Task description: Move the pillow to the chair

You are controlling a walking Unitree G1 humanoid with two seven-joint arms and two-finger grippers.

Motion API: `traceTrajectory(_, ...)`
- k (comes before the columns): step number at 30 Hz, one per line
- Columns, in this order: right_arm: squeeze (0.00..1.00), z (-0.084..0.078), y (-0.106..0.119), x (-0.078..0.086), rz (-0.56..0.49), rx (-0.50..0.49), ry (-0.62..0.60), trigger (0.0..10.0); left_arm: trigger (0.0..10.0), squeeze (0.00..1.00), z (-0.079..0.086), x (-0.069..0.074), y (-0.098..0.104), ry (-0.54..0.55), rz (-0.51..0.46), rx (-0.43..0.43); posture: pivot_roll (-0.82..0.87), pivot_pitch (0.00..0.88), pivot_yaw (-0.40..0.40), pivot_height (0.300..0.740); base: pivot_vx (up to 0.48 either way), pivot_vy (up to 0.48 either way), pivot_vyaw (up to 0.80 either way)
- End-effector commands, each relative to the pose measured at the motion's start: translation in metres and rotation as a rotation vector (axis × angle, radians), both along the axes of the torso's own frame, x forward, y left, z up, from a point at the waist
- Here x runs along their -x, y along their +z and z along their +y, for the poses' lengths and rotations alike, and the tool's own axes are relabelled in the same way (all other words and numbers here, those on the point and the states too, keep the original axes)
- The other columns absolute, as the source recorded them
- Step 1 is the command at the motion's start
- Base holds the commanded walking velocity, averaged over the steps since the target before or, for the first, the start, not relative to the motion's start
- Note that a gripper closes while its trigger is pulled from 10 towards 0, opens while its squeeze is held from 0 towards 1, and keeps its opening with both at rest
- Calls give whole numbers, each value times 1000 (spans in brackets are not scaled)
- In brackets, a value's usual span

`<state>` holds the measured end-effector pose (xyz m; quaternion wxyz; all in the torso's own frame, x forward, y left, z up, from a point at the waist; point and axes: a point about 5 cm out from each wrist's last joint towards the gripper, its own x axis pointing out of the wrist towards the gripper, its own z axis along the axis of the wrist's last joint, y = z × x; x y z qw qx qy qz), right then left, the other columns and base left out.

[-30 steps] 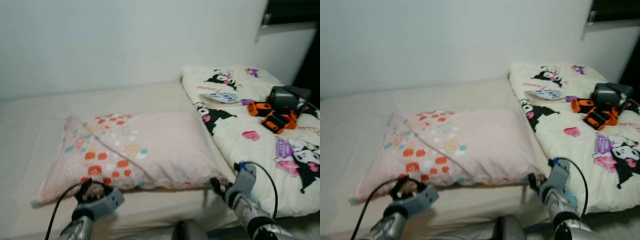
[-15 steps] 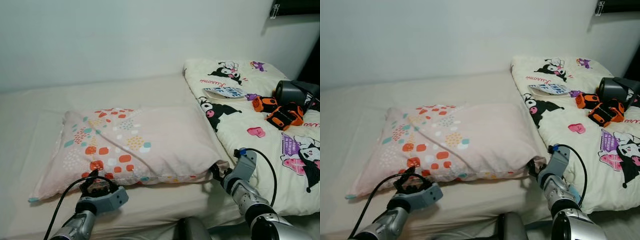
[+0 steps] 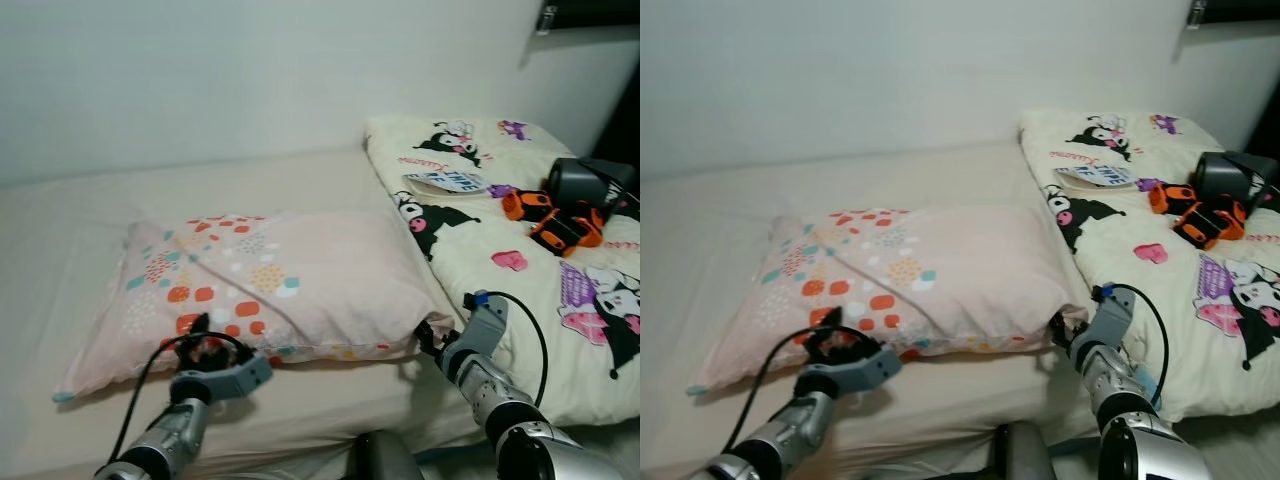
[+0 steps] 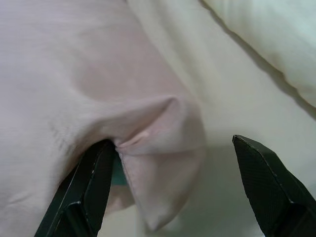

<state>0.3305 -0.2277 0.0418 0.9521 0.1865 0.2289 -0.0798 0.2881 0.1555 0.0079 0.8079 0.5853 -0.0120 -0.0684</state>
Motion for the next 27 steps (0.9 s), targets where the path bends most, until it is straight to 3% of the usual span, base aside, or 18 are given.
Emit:
traceTrajectory(1, 0, 2, 3, -3, -11, -2, 6, 10000, 10000, 0, 4, 7, -8, -7, 48, -41, -231, 91, 37, 556, 0, 0, 0)
traceTrajectory(9, 0, 1, 4, -3, -29, -16, 1, 10000, 10000, 0, 19, 1, -1, 5, 14, -78, -258, 160, 54, 556, 0, 0, 0)
traceTrajectory(12, 0, 1, 4, -2, -39, -18, 13, 10000, 10000, 0, 44, -14, 22, 144, -97, -25, -278, 205, 46, 556, 0, 0, 0)
traceTrajectory(23, 0, -7, 14, -3, -78, 22, 41, 10000, 10000, 0, 50, -20, 27, 185, -103, -25, -328, 278, 41, 556, 0, 0, 0)
traceTrajectory(27, 0, -10, 24, -7, -113, 23, 43, 10000, 10000, 0, 66, -29, 42, 242, -140, -43, -339, 301, 38, 556, 0, 0, 0)
